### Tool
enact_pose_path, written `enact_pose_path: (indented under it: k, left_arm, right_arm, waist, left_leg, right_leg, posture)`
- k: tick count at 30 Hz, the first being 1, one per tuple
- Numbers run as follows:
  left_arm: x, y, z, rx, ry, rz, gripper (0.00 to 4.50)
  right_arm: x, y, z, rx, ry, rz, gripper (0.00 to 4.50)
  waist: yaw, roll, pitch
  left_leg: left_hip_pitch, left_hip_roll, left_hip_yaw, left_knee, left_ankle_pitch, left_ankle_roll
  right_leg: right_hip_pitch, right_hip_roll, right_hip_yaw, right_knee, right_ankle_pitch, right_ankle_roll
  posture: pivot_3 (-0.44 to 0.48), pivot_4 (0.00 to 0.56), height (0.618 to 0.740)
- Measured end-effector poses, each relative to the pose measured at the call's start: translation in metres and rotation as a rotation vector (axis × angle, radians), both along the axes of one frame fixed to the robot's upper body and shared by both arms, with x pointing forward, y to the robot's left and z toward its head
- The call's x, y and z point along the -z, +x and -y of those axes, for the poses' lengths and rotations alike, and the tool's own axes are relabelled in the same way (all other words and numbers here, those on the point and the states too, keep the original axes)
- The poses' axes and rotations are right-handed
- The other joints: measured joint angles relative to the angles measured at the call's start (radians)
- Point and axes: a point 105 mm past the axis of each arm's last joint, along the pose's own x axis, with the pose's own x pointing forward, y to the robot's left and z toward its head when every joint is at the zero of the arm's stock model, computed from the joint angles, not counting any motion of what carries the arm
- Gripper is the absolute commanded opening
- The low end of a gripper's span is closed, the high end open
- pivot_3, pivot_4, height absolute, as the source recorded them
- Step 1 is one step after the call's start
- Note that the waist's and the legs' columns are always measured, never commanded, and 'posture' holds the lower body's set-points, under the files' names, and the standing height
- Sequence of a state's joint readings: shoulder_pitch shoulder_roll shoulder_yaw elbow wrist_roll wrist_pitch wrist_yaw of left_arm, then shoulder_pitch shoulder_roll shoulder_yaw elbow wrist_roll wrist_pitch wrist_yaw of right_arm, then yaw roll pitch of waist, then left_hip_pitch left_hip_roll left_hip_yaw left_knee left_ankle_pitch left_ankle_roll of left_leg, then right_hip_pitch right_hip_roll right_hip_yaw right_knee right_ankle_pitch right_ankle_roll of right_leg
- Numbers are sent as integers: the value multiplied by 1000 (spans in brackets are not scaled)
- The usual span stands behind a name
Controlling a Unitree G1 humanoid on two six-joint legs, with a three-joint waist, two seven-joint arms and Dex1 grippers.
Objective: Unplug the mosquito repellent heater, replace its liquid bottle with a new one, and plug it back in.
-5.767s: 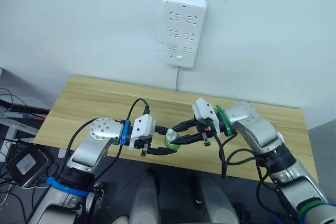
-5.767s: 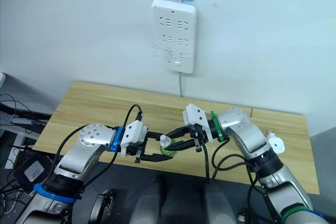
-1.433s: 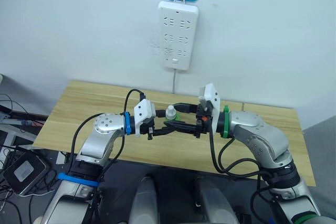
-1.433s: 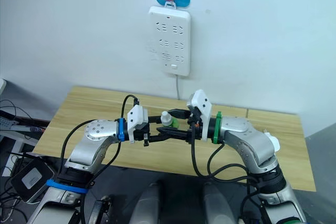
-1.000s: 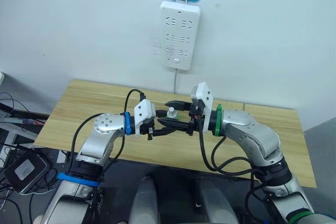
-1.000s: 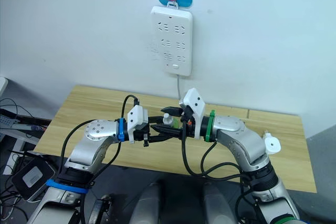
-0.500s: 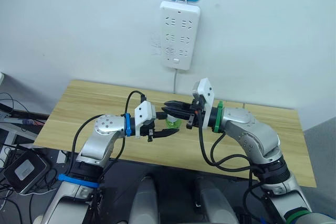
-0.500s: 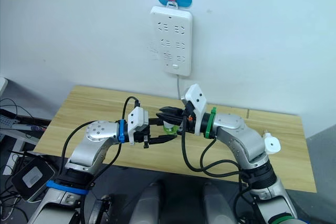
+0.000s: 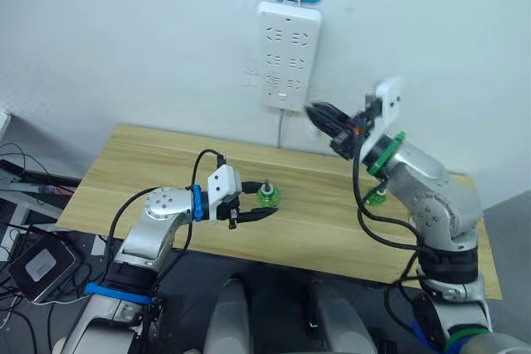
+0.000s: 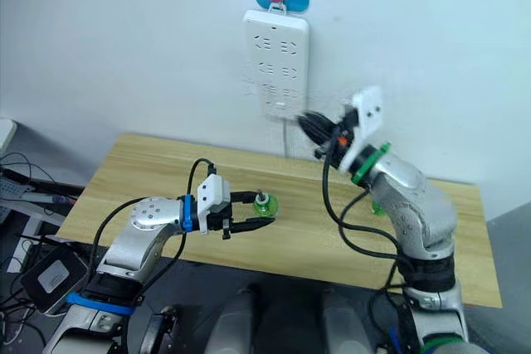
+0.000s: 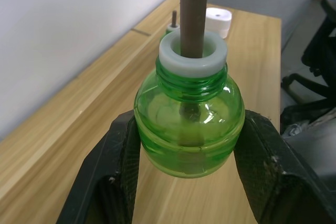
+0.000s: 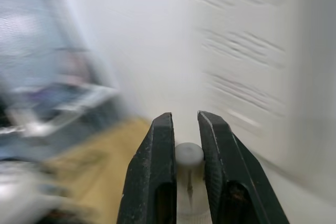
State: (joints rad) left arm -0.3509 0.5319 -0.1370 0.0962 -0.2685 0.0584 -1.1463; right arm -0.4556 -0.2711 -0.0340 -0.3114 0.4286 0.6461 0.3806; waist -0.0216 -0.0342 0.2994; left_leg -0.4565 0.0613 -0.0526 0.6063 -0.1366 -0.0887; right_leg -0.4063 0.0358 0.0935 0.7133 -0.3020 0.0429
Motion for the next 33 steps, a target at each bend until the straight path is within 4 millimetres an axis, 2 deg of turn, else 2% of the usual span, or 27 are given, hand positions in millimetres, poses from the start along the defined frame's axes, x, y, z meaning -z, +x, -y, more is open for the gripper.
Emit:
enact_pose_path:
  k: [2, 4, 9, 14, 19, 23, 27, 33]
  left_arm:
    - [-1, 1, -2, -10, -1, 4, 2202]
    - [-2, 2, -1, -13, -4, 6, 2202]
    - [-6, 0, 3, -9, -7, 9, 2202]
    - [-8, -5, -3, -14, 19, -2, 2202]
    - [-19, -6, -7, -53, -9, -3, 2202]
    - [-24, -5, -9, -82, -10, 0, 2202]
    - [-28, -6, -6, -85, -21, -12, 2202]
    - [-33, -7, -3, -75, -30, -23, 2202]
  right_arm:
    - [43, 6, 16, 111, -71, -63, 322]
    - [70, 10, 20, 175, -97, -91, 322]
    - [97, 26, 35, 331, -119, -56, 322]
    - [122, 32, 31, 376, -111, -75, 322]
    - [131, 34, 42, 445, -130, -54, 322]
    - [134, 34, 44, 474, -121, -45, 322]
    - [137, 34, 41, 488, -104, -49, 322]
    - [130, 40, 47, 539, -90, -14, 322]
  waist:
    - [-6, 0, 0]
    - [-15, 0, 0]
    - [-26, 0, 0]
    - [-22, 2, 2]
    - [-7, 7, 21]
    - [-5, 10, 45]
    - [-3, 11, 67]
    - [-1, 11, 81]
  left_leg:
    - [0, 0, 2, 0, 0, 0]
    - [1, 1, 4, 0, 0, 0]
    - [2, 2, 4, 0, 0, 0]
    - [2, 2, 4, -2, 0, 0]
    - [3, 2, 4, -2, 0, 0]
    - [3, 2, 5, -2, 0, 0]
    - [3, 2, 5, -5, 0, 0]
    - [3, 2, 5, -9, 0, 0]
  right_leg:
    - [-1, 0, 2, 0, 0, 0]
    - [-1, 0, 3, 0, 0, 0]
    - [-1, 2, 3, 2, 0, 0]
    - [-1, 2, 4, 1, 0, 0]
    - [-1, 2, 5, 1, -1, -1]
    - [-1, 2, 6, 1, -2, -2]
    - [-2, 2, 6, 1, -2, -2]
    - [-4, 2, 5, 0, -3, -3]
  posture:
    - [28, 250, 740]
    - [32, 254, 740]
    - [50, 271, 740]
    - [83, 330, 740]
    - [109, 396, 740]
    - [119, 429, 740]
    - [125, 444, 740]
    - [127, 443, 740]
